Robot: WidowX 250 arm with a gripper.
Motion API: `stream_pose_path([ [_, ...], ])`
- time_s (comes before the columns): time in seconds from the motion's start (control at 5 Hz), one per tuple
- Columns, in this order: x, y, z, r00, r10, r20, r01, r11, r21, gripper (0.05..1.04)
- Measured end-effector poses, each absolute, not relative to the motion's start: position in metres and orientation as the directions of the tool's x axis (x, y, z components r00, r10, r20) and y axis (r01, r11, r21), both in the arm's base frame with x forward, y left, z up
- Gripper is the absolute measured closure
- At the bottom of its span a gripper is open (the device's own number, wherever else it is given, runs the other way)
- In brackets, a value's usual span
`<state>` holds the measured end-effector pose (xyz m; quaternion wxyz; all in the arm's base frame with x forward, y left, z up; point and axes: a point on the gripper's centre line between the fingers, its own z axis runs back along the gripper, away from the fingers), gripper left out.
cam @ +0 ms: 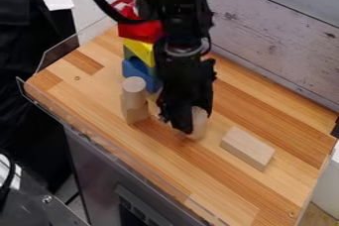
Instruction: Move the cylinder to the middle of the table
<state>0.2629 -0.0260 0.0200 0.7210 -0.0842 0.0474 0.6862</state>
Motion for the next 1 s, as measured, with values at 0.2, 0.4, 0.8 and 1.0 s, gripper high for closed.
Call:
stream_pose_path([
  [0.2,0.268,-0.029,0.014,0.064,0.979,-0.194,-0.997,0.056,-0.050,0.541],
  [0.4,0.275,-0.032,0.013,0.082,0.978,-0.189,-0.996,0.072,-0.059,0.477],
  [0.8,0.272,-0.029,0.025,0.040,0.990,-0.134,-0.998,0.032,-0.062,0.077],
  [1.0,0.271,-0.029,0.058,0.055,0.996,-0.065,-0.991,0.047,-0.126,0.083],
])
